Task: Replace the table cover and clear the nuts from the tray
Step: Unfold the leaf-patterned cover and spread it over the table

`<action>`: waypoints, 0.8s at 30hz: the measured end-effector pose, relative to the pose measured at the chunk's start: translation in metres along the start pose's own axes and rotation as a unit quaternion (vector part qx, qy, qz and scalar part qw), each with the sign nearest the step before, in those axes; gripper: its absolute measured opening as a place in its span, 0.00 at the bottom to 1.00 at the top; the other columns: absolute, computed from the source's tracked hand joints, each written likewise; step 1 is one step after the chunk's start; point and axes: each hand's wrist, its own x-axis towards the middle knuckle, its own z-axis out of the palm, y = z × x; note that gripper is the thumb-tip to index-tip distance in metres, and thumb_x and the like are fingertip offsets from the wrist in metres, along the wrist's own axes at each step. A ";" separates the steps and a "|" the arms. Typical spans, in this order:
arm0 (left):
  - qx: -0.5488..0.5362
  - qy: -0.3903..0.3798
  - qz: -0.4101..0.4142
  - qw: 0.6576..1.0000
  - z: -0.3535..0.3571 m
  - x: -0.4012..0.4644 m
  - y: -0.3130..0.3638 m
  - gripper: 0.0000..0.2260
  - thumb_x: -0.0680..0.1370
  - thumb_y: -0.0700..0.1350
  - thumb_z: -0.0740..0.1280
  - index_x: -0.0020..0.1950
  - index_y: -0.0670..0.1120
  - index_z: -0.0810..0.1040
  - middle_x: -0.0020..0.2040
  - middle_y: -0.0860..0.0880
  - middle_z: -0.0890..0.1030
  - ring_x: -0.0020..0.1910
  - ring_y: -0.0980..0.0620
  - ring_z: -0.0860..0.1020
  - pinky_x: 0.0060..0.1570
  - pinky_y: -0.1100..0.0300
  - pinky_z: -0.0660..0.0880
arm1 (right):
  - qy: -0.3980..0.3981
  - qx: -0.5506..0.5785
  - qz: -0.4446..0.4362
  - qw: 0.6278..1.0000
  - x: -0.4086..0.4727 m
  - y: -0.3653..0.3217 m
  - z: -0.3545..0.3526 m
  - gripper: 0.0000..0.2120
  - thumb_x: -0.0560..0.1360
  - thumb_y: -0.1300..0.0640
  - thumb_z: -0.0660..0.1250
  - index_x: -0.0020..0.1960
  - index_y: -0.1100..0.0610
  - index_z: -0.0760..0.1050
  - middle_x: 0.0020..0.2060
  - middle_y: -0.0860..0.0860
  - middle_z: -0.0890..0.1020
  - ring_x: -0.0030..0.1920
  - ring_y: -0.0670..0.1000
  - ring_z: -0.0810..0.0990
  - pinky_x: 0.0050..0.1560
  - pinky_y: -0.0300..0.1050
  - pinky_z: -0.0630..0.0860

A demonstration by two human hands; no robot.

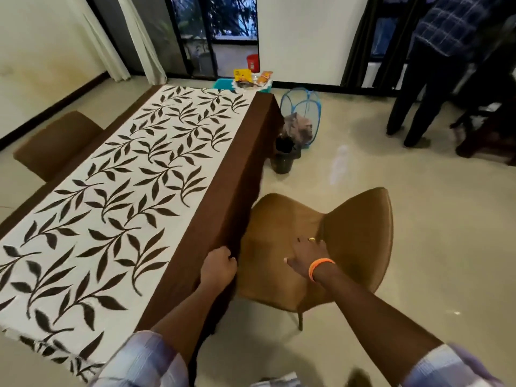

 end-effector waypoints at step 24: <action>-0.233 0.239 -0.147 0.931 0.099 0.184 0.408 0.04 0.78 0.40 0.66 0.45 0.49 0.77 0.43 0.51 0.79 0.44 0.56 0.78 0.41 0.68 0.71 | 0.041 0.075 -0.221 0.972 0.242 0.341 -0.187 0.24 0.75 0.45 0.65 0.67 0.53 0.67 0.63 0.54 0.76 0.62 0.58 0.75 0.61 0.57 0.73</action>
